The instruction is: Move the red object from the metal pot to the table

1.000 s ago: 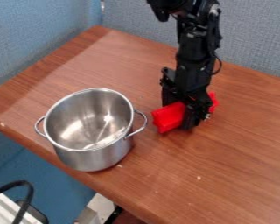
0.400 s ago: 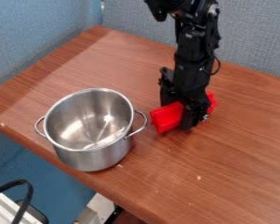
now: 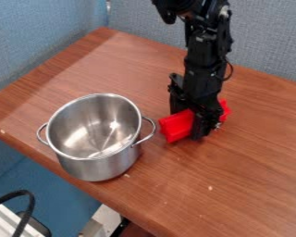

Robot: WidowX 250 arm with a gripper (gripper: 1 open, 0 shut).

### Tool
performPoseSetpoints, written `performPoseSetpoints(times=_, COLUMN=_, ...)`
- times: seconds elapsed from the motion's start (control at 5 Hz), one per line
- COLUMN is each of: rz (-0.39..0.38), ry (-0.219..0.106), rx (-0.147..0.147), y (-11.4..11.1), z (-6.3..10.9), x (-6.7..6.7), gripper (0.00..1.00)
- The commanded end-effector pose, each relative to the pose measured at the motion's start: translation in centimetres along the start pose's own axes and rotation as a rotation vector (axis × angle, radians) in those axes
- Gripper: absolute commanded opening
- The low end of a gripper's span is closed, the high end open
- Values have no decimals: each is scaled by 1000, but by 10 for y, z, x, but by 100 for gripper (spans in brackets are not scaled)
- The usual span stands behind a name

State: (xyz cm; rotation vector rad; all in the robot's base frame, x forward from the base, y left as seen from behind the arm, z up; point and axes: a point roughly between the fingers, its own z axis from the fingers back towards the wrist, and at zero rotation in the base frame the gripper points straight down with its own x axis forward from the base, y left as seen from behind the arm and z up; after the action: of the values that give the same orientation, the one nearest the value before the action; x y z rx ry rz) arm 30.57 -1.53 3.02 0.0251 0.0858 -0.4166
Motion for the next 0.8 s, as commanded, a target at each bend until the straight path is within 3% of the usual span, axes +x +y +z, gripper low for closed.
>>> performPoseSetpoints(times=0.0, rz=-5, ry=-84, rx=27, y=0, z=29, x=3, gripper=0)
performPoseSetpoints(times=0.6, rz=-14, ry=-95, rx=14, y=-6, z=28, x=-1, gripper=0)
